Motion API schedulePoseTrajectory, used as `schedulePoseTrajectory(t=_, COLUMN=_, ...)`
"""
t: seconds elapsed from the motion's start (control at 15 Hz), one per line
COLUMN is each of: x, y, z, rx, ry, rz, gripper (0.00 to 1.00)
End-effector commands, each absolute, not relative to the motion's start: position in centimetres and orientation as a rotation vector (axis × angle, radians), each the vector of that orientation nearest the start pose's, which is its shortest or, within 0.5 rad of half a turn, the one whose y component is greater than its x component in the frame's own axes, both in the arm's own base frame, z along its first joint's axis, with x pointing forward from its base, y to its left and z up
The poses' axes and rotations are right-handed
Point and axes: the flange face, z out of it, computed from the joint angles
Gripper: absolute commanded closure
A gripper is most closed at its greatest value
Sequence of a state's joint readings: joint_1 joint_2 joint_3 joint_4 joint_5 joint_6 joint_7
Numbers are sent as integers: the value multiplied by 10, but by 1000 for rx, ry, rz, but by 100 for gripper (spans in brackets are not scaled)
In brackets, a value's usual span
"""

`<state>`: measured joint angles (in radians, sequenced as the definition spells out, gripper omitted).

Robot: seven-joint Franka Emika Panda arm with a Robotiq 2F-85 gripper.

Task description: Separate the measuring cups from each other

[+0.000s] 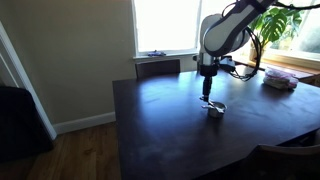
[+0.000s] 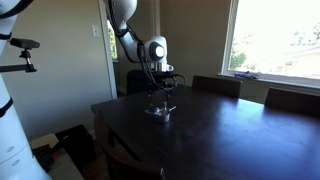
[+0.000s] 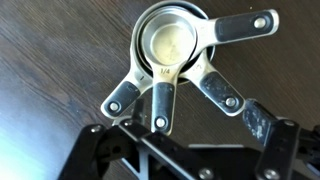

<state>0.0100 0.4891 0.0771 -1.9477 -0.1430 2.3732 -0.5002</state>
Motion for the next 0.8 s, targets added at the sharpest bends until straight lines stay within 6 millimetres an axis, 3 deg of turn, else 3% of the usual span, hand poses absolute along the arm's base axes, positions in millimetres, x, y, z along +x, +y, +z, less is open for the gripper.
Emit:
schedulePoseTrajectory(t=0.0, x=633, y=51, z=210, rx=-2962, ry=-1110, rz=126, gripper=0)
schedulePoseTrajectory(t=0.33, x=646, y=55, z=193, rx=-2932, ry=-1135, rz=144, gripper=1)
schedulePoseTrajectory(t=0.4, x=647, y=55, z=191, rx=-2931, ry=-1135, rz=152, gripper=24)
schedulePoseTrajectory(t=0.53, x=639, y=47, z=201, rx=-2941, ry=-1129, rz=165, gripper=30)
schedulePoseTrajectory(t=0.73, x=632, y=39, z=214, rx=-2970, ry=-1111, rz=170, gripper=52)
